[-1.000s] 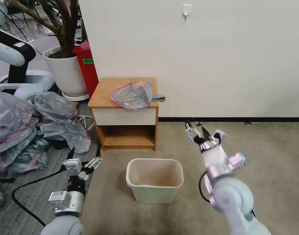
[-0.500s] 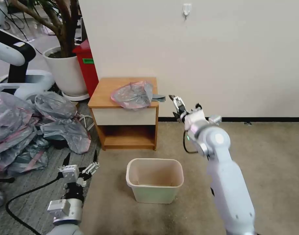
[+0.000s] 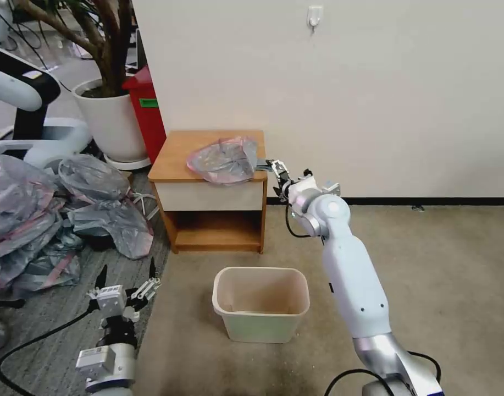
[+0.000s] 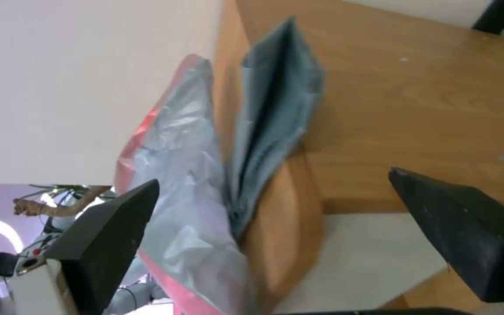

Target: Pick up the garbage bag from the table and place it over the trash can.

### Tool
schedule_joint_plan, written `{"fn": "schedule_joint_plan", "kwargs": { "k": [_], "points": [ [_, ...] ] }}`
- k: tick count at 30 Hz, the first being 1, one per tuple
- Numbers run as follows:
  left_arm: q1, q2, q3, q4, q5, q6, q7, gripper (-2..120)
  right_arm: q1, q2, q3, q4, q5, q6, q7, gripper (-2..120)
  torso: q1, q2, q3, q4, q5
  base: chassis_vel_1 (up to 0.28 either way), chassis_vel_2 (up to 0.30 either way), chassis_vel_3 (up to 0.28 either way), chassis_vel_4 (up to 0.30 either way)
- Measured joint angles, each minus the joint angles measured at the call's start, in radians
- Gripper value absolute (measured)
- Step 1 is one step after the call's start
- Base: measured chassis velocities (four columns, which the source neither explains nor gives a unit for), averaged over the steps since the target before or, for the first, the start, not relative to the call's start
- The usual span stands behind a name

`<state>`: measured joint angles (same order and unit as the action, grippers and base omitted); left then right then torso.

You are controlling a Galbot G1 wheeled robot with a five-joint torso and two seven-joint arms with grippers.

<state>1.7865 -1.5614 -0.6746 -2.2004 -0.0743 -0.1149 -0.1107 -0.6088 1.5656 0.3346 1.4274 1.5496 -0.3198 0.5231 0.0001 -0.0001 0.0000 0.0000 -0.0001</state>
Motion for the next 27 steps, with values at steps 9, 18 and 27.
{"fn": "schedule_joint_plan", "kwargs": {
  "k": [9, 18, 27],
  "points": [
    [0.012, -0.025, -0.003, -0.006, 0.015, -0.008, -0.001, 100, 0.050, 0.010, -0.007, -0.049, -0.034, 0.017, -0.031, 100, 0.000, 0.000, 0.000, -0.0001, 0.0000, 0.000, 0.000, 0.000, 0.000],
    [0.022, -0.030, -0.015, -0.012, 0.019, -0.015, -0.003, 100, 0.079, 0.014, -0.008, -0.085, -0.061, 0.029, -0.048, 100, 0.000, 0.000, 0.000, -0.0001, 0.0000, 0.000, 0.000, 0.000, 0.000],
    [0.024, -0.039, -0.019, -0.012, 0.022, -0.020, -0.003, 100, 0.097, 0.029, -0.011, -0.118, -0.088, 0.042, -0.061, 96, 0.000, 0.000, 0.000, -0.0001, 0.0001, 0.000, 0.000, 0.000, 0.000]
  ]
}}
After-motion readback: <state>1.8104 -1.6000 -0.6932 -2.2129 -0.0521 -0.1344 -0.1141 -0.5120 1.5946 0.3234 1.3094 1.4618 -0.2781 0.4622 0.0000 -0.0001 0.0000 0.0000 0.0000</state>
